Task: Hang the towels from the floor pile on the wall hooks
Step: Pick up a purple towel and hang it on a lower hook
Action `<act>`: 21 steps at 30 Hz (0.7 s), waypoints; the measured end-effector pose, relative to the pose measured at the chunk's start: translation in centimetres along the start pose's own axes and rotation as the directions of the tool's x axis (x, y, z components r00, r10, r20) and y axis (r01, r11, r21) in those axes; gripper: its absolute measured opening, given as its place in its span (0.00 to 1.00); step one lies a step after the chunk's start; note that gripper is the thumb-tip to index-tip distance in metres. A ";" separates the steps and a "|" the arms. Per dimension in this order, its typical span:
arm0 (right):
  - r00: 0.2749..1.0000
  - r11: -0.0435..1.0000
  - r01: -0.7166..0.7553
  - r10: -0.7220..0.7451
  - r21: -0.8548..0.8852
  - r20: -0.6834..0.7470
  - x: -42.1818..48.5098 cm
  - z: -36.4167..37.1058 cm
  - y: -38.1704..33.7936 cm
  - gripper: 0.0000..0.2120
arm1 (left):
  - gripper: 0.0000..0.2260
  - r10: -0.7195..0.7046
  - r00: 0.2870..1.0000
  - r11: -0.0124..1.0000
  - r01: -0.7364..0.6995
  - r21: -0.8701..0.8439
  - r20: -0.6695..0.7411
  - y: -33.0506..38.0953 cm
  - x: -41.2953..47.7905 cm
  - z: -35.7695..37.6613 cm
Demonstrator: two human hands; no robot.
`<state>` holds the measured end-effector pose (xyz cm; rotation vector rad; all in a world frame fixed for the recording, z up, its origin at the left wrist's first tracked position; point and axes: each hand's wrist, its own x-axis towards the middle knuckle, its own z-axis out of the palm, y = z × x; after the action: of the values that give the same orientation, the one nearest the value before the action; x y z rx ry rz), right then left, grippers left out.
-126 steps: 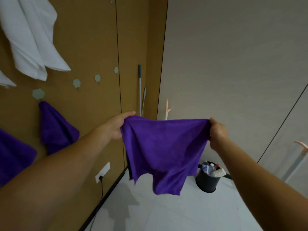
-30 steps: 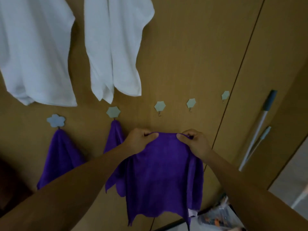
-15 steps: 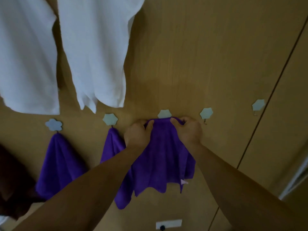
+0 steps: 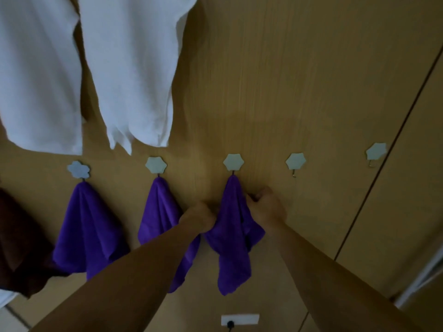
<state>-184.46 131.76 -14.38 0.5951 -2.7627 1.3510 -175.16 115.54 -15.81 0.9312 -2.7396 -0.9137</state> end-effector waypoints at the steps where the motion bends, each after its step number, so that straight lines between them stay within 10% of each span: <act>1: 0.999 1.000 -0.013 0.014 -0.018 0.036 -0.3 0.2 1.1 0.16 | 0.14 -0.002 1.000 0.991 0.005 0.132 -0.023 -1.0 -0.5 0.5; 6: 0.995 0.996 -0.046 0.039 -0.079 -0.089 -0.4 0.1 3.6 0.14 | 0.13 0.045 0.948 0.999 -0.035 0.034 -0.316 -1.1 -2.5 0.1; 10: 0.927 0.976 0.203 -0.166 0.079 -0.337 -0.4 -0.1 2.3 0.16 | 0.15 0.228 0.782 0.940 -0.331 -0.077 -0.580 2.6 -3.3 -1.6; 14: 0.938 0.935 0.345 -0.343 0.077 -0.040 -1.6 1.4 1.8 0.23 | 0.30 0.385 0.837 0.918 -0.391 0.067 -0.388 4.4 -3.3 -0.8; 21: 0.972 0.896 0.190 -0.114 -0.401 0.205 -2.9 1.3 7.8 0.14 | 0.27 0.333 0.916 0.942 -0.330 0.055 -0.225 4.7 -2.9 0.0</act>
<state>-184.22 136.03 -21.64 0.9119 -2.9299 0.6672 -175.29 120.19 -12.89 0.5085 -2.5927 -0.6762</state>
